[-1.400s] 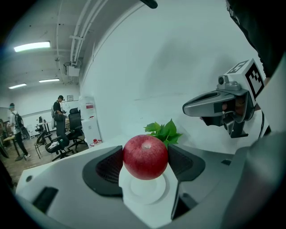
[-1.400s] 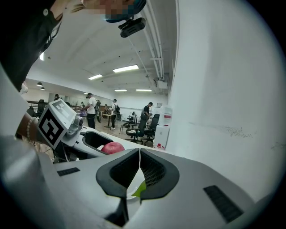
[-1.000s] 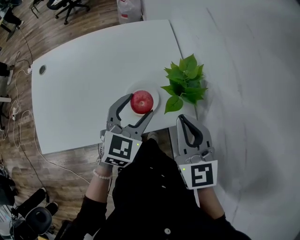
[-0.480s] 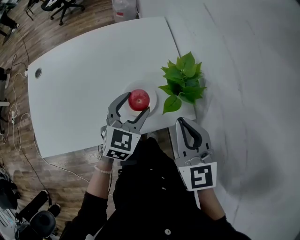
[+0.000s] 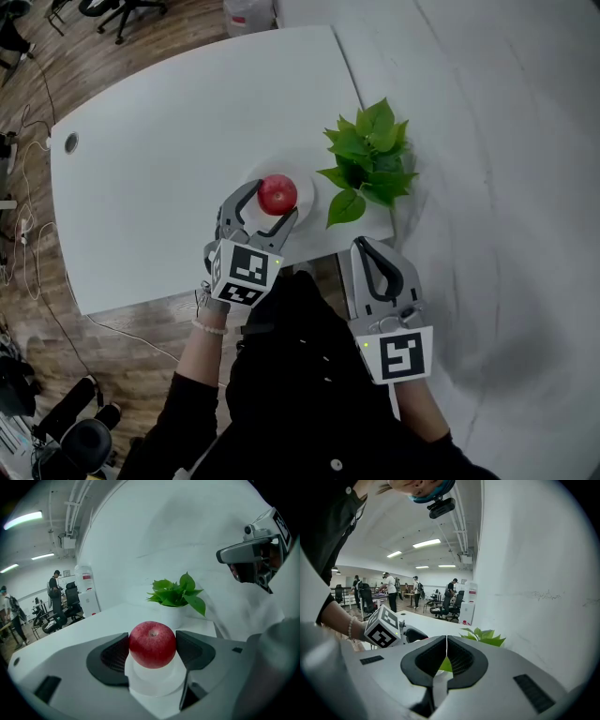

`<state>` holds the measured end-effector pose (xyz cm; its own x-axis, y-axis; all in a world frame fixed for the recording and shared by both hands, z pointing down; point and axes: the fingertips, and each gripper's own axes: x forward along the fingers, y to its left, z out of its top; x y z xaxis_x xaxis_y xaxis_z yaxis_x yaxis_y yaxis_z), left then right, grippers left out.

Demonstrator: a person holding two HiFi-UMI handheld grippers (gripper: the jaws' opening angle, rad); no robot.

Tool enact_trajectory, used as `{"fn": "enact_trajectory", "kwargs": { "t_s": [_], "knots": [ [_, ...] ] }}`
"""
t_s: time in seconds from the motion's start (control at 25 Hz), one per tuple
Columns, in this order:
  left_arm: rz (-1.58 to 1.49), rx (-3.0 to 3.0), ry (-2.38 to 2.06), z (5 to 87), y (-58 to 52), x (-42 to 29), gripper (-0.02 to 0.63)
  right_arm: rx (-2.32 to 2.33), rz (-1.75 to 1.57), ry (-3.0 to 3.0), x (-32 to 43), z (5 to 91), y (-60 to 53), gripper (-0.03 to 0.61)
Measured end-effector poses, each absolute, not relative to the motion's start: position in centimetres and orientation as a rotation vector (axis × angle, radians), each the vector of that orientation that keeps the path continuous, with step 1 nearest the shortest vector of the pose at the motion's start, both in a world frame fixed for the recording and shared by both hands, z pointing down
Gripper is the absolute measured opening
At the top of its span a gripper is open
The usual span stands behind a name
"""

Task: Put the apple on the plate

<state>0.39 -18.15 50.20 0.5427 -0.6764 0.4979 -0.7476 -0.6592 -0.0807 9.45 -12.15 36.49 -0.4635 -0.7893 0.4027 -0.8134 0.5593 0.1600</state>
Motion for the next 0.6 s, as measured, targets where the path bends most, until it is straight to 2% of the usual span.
{"fn": "enact_trajectory", "kwargs": {
  "t_s": [0.6],
  "knots": [
    [0.782,2.563,-1.192,54.3,-18.9,1.3,0.327,1.310,0.095,-2.323,10.8,37.6,-11.5,0.043]
  ]
}}
